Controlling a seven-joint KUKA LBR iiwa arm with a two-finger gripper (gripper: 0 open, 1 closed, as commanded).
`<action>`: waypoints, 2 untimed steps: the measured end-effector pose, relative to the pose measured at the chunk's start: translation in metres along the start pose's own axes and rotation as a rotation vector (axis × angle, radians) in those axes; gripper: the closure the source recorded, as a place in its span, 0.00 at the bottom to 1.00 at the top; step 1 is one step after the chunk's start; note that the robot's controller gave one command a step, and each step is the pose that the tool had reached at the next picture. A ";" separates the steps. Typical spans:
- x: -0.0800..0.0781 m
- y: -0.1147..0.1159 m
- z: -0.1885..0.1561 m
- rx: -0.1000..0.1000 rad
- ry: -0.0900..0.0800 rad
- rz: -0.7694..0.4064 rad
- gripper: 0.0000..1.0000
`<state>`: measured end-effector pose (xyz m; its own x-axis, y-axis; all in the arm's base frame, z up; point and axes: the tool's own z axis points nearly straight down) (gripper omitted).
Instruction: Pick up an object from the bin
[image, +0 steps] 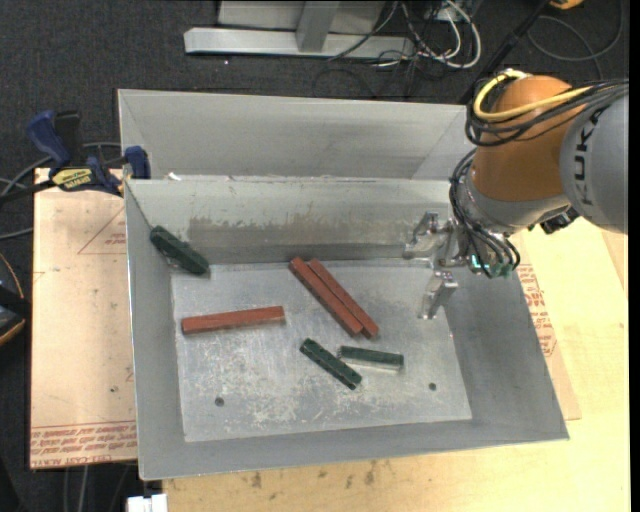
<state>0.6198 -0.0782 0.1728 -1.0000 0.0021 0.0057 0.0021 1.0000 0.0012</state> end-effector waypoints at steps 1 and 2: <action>-0.002 0.000 -0.004 0.001 -0.007 -0.002 0.00; -0.008 0.042 0.049 0.000 -0.012 0.095 0.00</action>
Offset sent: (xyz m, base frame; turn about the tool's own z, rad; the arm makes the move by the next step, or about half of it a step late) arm 0.0112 0.0814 -0.1028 0.1807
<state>0.6277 -0.0367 0.1235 -0.9953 0.0970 -0.0058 0.0969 0.9953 0.0013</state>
